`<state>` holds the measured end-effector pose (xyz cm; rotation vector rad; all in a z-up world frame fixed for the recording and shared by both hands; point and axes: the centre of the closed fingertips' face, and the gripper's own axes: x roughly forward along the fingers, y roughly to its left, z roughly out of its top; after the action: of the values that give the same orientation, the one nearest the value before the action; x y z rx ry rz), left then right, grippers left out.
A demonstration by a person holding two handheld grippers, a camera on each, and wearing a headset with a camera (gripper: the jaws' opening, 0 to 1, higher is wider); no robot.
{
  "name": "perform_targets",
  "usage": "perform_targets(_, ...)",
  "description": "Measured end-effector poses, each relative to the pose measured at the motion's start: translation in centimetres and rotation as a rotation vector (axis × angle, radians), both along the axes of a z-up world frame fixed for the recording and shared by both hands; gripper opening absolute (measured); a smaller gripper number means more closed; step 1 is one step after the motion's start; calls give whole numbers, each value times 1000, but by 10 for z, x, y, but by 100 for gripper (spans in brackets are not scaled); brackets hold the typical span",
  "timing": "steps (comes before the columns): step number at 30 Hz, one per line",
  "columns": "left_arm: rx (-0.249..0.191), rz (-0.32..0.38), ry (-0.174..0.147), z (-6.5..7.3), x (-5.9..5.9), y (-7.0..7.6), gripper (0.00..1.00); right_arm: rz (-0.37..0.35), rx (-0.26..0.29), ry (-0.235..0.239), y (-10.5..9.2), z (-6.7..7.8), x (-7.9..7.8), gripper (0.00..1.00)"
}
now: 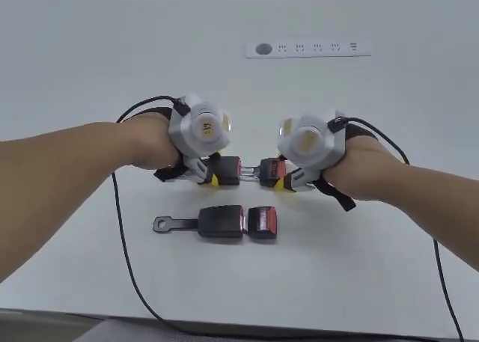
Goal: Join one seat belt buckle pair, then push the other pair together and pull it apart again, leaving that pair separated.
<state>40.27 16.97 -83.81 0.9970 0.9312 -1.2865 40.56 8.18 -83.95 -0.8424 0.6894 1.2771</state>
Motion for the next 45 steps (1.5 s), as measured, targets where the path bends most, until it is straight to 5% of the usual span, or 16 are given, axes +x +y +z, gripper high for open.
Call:
perform_targets(20,-31,-2,-8,0,1,-2,33,0,32,14,13,1,-1,31)
perform_targets(35,-4,-25,14,0,-1,-4,33,21,22,40,27,9,-8,28)
perform_targets(38,-10,-11,20,0,-1,-3,33,-13,40,93,30,10,-8,27)
perform_targets(45,-20,-9,21,1,-1,-3,33,6,43,65,28,9,-8,29)
